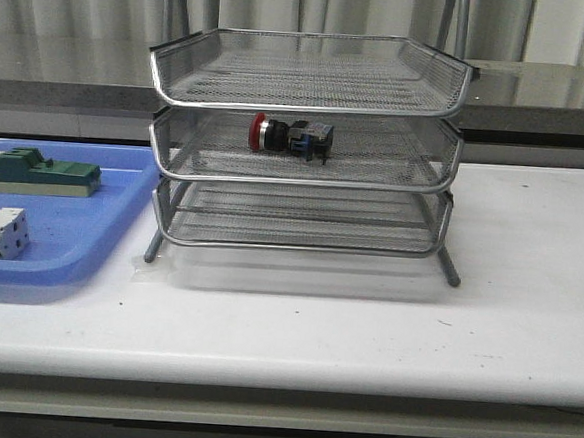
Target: Place button on rack with both arms
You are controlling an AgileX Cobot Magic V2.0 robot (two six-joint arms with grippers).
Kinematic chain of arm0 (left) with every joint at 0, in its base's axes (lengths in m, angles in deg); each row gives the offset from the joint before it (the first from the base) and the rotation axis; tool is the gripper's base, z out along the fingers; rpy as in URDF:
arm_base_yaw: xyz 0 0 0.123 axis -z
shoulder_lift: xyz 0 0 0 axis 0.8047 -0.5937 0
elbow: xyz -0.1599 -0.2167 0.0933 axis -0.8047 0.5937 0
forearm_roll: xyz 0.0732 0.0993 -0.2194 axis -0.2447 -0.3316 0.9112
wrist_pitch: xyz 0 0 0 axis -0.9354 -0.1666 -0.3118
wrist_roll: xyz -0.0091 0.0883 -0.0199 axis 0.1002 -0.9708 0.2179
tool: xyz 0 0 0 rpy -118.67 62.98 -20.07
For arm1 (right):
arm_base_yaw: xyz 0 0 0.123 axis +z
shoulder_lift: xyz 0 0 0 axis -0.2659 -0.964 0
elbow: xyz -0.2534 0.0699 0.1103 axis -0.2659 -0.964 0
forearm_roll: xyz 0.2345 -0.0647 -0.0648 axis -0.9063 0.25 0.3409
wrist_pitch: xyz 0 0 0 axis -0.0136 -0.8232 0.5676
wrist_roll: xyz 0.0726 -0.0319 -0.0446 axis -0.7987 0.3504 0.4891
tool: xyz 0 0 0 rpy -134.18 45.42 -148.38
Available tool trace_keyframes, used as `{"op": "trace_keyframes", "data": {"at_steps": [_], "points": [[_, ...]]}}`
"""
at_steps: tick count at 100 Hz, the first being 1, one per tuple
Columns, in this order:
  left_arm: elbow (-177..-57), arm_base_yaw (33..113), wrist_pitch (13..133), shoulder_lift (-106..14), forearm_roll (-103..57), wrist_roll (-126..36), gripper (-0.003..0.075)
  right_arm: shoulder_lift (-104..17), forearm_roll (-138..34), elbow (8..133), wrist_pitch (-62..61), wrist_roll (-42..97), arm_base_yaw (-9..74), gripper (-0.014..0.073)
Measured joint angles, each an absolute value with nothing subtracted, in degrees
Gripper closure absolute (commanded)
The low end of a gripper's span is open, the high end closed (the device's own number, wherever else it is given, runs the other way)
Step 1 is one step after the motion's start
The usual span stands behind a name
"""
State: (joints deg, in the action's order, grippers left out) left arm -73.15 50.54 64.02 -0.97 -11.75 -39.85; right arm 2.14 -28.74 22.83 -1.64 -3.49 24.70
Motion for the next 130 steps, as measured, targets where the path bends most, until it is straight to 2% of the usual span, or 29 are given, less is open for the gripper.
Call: {"op": "trace_keyframes", "data": {"at_steps": [19,44,130], "points": [[-73.15,50.54,64.02,-0.97,-11.75,-39.85,0.0741,8.34,-34.22,16.66,1.41,3.64,20.54,0.0701],[-73.15,50.54,64.02,-0.97,-11.75,-39.85,0.0741,15.17,-35.22,10.83,4.22,6.38,20.01,0.0701],[-73.15,50.54,64.02,-0.97,-11.75,-39.85,0.0741,15.59,-35.36,8.49,6.28,6.57,20.01,0.0701]]}}
